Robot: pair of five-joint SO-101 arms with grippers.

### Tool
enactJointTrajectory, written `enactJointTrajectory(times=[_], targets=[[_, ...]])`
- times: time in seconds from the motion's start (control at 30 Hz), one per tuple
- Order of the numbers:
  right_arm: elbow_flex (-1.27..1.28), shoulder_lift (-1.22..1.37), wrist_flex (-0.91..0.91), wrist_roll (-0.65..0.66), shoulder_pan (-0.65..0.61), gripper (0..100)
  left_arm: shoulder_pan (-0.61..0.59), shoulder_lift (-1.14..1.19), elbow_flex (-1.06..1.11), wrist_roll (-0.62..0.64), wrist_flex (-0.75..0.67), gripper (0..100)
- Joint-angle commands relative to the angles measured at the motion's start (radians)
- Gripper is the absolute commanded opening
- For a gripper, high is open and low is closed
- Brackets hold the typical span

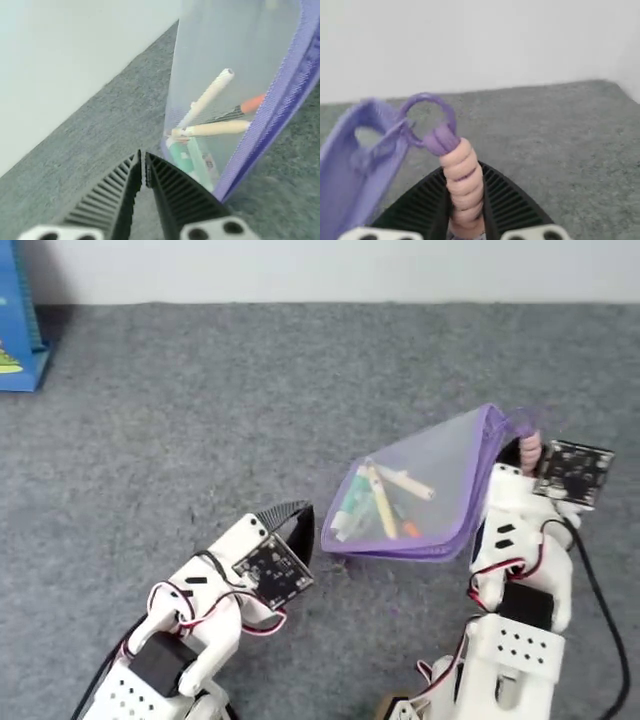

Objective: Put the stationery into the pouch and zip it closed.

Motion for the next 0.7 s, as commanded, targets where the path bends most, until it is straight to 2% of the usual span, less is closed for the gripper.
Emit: enactJointTrajectory(times=[0.0, 0.1, 0.2, 0.37, 0.47, 0.57, 0.67], targets=[[-0.055, -0.033, 0.064, 0.021, -0.074, 0.7, -0.048, -0.014, -0.079, -0.002, -0.002, 1], [-0.057, -0.033, 0.096, 0.021, -0.194, 0.7, -0.1, -0.044, -0.11, 0.0, 0.011, 1], [-0.057, -0.028, 0.099, 0.021, -0.331, 0.8, -0.176, -0.15, -0.18, 0.011, 0.084, 1], [-0.069, -0.033, 0.099, 0.023, -0.527, 2.4, -0.302, -0.384, -0.262, 0.109, 0.216, 3], [-0.094, -0.024, 0.101, 0.023, -0.622, 14.6, -0.367, -0.342, -0.302, 0.15, 0.259, 11], [-0.097, -0.024, 0.119, 0.023, -0.707, 26.6, -0.437, -0.347, -0.297, 0.245, 0.273, 19], [-0.12, -0.024, 0.211, 0.02, -0.794, 28.4, -0.5, -0.364, -0.3, 0.315, 0.295, 23]])
